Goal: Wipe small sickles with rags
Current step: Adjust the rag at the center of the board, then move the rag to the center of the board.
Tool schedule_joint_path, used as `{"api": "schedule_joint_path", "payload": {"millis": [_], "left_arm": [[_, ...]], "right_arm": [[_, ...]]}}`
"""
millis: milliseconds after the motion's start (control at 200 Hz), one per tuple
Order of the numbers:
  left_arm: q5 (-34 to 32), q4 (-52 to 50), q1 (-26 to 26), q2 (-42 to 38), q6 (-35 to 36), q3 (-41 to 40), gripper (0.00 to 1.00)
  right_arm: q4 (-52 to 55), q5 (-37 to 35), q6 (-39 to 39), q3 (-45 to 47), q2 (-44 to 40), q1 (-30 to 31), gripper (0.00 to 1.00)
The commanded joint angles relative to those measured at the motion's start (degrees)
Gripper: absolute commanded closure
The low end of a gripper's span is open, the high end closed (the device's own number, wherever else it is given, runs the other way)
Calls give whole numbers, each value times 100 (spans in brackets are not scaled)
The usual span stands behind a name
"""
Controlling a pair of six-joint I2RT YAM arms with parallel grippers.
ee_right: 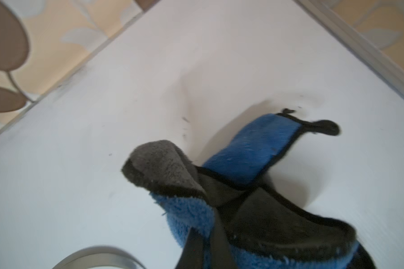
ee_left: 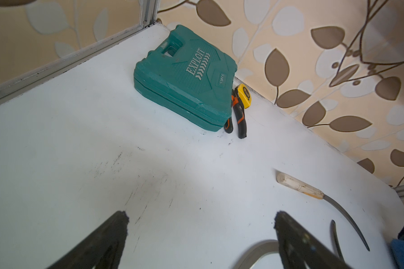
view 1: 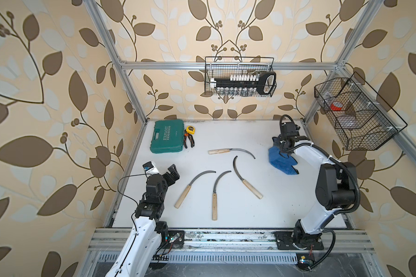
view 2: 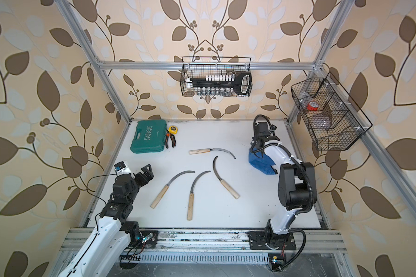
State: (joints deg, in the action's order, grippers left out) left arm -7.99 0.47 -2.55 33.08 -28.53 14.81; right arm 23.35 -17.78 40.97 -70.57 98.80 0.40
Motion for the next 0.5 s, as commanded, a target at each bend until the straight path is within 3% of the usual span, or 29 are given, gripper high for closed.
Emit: {"api": "schedule_joint_path", "payload": {"millis": [0, 40, 95, 205, 300, 330, 380, 495], "left_arm": [[-20, 66, 22, -14, -20, 163, 1], [-16, 67, 26, -15, -12, 163, 1], [-7, 66, 26, -20, -12, 163, 1], [4, 67, 26, -21, -12, 163, 1], [8, 67, 26, -38, -9, 163, 1], [14, 67, 26, -46, -10, 149, 1], [17, 67, 26, -56, -11, 154, 1], [25, 67, 26, -74, -11, 143, 1]], "right_arm": [[-101, 263, 360, 615, -252, -309, 100], [-227, 285, 417, 859, -367, -355, 99], [-322, 281, 493, 1118, -527, -391, 88], [-527, 424, 629, 1528, -750, -412, 47], [-571, 694, 647, 1612, -655, -418, 25], [-543, 722, 657, 1604, -611, -425, 10], [-541, 756, 658, 1623, -577, -421, 2], [-439, 644, 703, 1658, -676, -427, 1]]}}
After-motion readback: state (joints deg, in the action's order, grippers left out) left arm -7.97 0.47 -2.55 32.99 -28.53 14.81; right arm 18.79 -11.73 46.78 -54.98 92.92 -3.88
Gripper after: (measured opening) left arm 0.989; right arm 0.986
